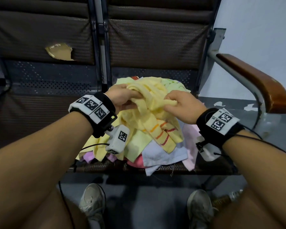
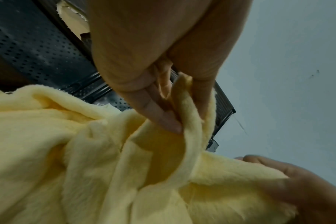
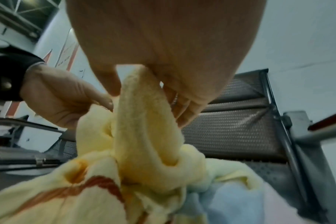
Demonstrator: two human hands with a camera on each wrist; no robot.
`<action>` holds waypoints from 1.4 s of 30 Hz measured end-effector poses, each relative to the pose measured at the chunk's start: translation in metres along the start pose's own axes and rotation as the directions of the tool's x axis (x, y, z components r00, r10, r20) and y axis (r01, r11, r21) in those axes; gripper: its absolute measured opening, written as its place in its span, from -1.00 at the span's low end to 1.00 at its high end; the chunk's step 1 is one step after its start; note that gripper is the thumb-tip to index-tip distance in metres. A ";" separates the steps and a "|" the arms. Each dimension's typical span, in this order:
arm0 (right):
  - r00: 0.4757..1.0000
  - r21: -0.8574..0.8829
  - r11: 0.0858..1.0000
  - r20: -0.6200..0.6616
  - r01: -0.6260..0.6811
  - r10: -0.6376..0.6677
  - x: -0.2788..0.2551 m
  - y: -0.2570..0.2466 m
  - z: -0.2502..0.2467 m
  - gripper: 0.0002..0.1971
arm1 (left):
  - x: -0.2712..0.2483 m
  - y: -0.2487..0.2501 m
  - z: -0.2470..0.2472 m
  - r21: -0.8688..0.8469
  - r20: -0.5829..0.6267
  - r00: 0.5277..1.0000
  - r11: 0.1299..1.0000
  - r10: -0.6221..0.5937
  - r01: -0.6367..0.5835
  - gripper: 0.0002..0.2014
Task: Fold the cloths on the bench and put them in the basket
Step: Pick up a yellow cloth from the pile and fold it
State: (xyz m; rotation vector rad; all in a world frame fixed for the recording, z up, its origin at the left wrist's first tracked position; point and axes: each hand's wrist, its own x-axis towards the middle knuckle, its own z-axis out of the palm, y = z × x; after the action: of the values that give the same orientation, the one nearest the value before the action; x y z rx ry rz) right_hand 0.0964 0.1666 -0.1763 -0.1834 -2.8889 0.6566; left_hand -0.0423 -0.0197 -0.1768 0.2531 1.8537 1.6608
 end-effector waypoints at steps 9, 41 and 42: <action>0.988 -0.145 0.987 -0.151 -0.066 0.044 0.006 0.017 -0.002 -0.84 | 0.015 -0.012 -0.018 0.291 -0.230 0.965 0.955 0.124 -0.053 -0.84; 0.928 -0.120 0.991 -0.361 0.050 -0.091 0.016 0.006 -0.001 -0.81 | 0.030 -0.029 -0.045 0.306 -0.151 0.988 0.951 0.017 0.031 -0.77; 0.925 -0.076 0.994 -0.366 0.084 -0.106 0.016 0.005 0.000 -0.84 | 0.029 -0.029 -0.043 0.333 -0.134 0.991 0.943 0.014 0.032 -0.78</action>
State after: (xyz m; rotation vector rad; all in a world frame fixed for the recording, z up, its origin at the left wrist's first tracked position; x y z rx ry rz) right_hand 0.0809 0.1732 -0.1763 -0.1544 -2.5362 0.4612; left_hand -0.0821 -0.0453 -0.2133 0.2783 2.2341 1.3771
